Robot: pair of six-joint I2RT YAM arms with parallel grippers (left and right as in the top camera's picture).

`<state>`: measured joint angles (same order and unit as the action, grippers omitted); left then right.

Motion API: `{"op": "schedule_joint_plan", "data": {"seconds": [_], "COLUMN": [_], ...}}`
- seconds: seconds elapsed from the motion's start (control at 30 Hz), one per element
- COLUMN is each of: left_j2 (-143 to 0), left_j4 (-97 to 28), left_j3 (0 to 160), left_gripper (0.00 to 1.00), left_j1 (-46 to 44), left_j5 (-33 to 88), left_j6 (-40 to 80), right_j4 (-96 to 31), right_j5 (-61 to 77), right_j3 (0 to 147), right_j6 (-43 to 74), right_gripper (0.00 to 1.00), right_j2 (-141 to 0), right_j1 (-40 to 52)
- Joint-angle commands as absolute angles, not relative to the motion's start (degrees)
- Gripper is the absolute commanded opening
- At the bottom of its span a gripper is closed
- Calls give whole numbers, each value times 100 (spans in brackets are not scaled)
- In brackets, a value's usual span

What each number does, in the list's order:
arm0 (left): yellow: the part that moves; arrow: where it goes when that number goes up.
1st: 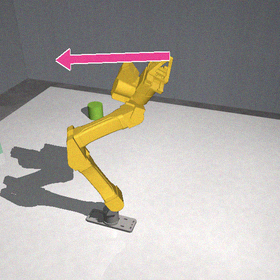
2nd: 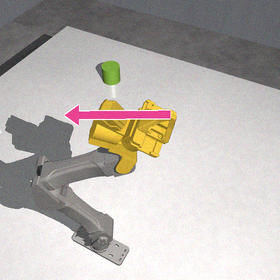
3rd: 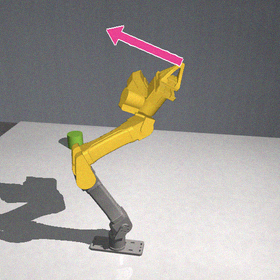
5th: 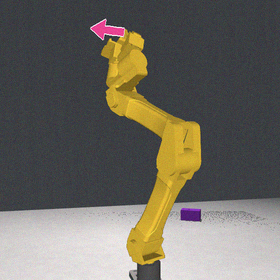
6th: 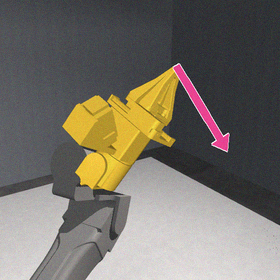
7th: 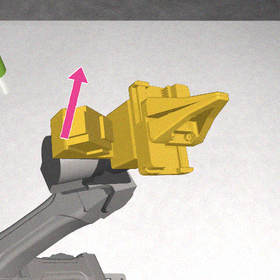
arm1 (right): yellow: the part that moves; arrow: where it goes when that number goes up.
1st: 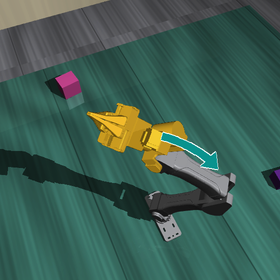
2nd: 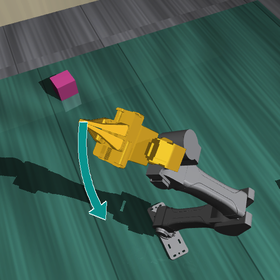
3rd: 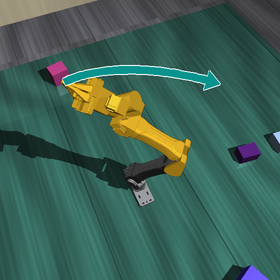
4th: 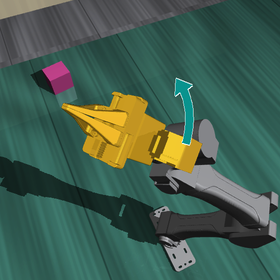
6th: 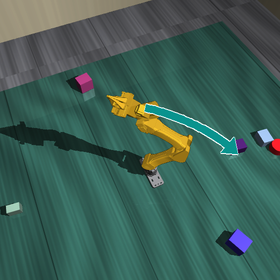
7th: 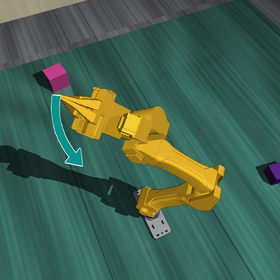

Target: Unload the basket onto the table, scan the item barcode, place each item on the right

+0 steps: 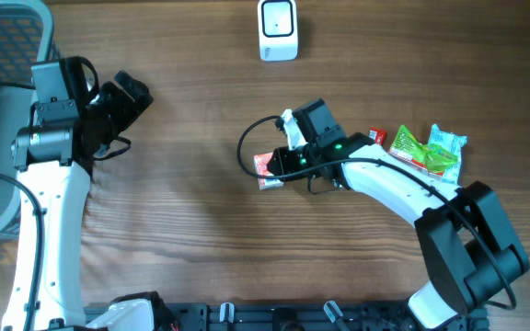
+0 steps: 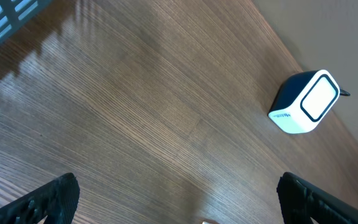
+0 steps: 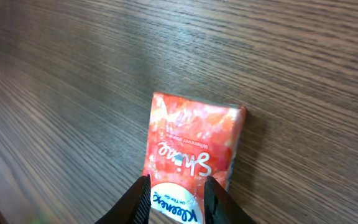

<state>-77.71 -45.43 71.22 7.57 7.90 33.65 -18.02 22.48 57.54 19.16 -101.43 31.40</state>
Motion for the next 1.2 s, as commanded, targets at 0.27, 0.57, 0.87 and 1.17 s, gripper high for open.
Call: {"op": "schedule_joint_plan", "data": {"seconds": [0.27,0.57,0.87,1.17], "left_j2": [-7714,-7714,-7714,-7714], "left_j4": [-4530,-4530,-4530,-4530], "left_j3": [7126,7126,7126,7126], "left_gripper": [100,100,100,100], "left_j1": [768,768,768,768], "left_j5": [740,740,740,740], "left_j6": [3321,3321,3321,3321], "right_j4": [-1999,-1671,-1894,-2237], "right_j5": [1955,2145,1981,-1120], "right_j3": [5837,5564,5754,5846], "right_j6": [2239,2696,1789,620], "right_gripper": [29,21,5,4], "right_j2": [-10556,-10556,-10110,-8967], "right_j1": [3111,3131,3046,3638]}}
